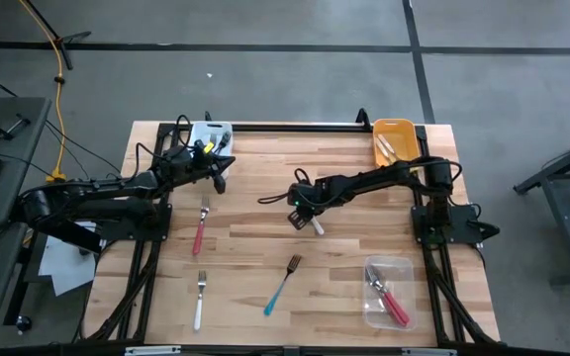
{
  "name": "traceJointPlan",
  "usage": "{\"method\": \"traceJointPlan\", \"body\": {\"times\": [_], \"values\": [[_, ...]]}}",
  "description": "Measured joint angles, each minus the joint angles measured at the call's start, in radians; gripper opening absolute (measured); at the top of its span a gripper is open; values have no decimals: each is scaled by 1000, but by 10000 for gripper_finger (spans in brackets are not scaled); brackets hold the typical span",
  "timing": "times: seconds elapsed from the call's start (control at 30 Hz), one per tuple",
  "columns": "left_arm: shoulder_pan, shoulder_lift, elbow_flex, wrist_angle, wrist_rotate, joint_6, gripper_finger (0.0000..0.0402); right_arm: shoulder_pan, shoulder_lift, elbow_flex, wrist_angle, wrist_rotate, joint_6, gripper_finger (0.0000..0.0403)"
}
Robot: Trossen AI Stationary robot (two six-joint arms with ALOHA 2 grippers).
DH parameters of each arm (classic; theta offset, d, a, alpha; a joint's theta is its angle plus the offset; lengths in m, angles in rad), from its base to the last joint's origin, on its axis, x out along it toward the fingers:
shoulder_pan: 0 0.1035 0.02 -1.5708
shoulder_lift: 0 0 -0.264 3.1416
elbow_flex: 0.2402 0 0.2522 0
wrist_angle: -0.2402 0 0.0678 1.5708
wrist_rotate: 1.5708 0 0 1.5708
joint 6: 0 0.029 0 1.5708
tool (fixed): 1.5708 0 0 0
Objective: Sort silverware by color (type)
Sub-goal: Put the top white fork into the yellow bin
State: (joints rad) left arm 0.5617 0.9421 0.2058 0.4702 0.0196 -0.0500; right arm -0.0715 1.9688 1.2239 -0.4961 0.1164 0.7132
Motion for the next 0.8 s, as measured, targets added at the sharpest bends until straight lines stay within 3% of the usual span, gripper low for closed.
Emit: {"method": "traceJointPlan", "body": {"times": [0.17,0.47,0.8], "values": [[0,0,0,0,0,0,1,0,2,0,-3,-3,-22,106],[0,0,0,-1,0,2,1,-7,4,6,-4,-24,-90,12],[0,0,0,-2,-1,9,1,-33,-14,78,-76,-12,-196,0]]}}
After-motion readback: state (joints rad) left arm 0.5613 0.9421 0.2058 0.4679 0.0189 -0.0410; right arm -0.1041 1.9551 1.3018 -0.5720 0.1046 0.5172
